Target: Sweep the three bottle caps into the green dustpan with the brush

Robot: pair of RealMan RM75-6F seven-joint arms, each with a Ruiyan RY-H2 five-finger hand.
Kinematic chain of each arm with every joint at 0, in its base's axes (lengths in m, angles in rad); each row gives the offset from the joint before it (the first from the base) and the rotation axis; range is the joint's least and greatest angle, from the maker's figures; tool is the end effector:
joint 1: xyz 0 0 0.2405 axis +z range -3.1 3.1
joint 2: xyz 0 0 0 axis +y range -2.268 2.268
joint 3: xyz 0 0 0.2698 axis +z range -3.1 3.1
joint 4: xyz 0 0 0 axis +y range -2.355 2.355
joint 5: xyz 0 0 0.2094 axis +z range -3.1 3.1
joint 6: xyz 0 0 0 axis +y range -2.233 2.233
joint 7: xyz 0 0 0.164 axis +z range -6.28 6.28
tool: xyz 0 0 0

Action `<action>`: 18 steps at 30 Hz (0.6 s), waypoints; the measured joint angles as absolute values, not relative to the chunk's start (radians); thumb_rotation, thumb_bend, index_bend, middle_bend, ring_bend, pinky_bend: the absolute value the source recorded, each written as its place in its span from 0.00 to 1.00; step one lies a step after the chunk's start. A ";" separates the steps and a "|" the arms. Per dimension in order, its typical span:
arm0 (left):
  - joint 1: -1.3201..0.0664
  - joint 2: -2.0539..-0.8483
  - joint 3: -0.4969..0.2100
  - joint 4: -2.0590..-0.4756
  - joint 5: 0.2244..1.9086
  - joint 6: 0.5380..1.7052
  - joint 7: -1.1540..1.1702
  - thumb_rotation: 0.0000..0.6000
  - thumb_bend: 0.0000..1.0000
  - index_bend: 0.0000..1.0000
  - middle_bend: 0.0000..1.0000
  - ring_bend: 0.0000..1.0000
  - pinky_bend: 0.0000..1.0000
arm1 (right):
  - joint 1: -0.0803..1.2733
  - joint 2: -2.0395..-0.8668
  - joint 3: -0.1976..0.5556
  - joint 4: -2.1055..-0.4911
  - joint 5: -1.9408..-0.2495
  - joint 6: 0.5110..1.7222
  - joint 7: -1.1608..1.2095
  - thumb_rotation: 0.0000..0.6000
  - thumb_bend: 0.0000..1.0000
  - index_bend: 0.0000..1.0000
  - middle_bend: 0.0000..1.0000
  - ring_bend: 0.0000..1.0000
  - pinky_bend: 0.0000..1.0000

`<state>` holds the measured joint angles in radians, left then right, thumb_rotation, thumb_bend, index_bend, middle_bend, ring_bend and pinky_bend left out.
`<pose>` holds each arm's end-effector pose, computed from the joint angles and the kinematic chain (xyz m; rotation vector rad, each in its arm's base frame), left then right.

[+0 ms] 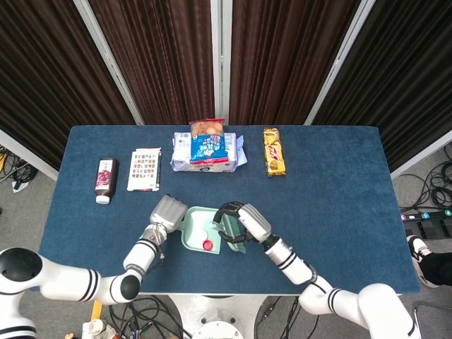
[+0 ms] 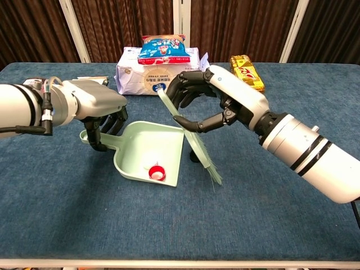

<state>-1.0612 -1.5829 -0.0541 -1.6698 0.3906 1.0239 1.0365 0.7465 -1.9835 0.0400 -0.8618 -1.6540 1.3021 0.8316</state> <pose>-0.1175 0.3534 -0.0667 -2.0817 -0.7619 -0.3319 -0.1160 -0.3327 -0.1075 1.8103 -1.4721 1.8001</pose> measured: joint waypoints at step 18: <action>-1.145 -1.581 -0.048 -1.654 0.266 0.977 1.034 1.00 0.36 0.61 0.60 0.44 0.32 | 0.794 -2.104 0.080 -0.768 -1.648 1.292 0.905 1.00 0.63 0.75 0.70 0.34 0.32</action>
<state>-1.1448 -1.5813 -0.0477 -1.6545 0.2657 0.9770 1.0341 0.7940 -2.1036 0.0803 -0.7680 -1.6485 1.2919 0.9052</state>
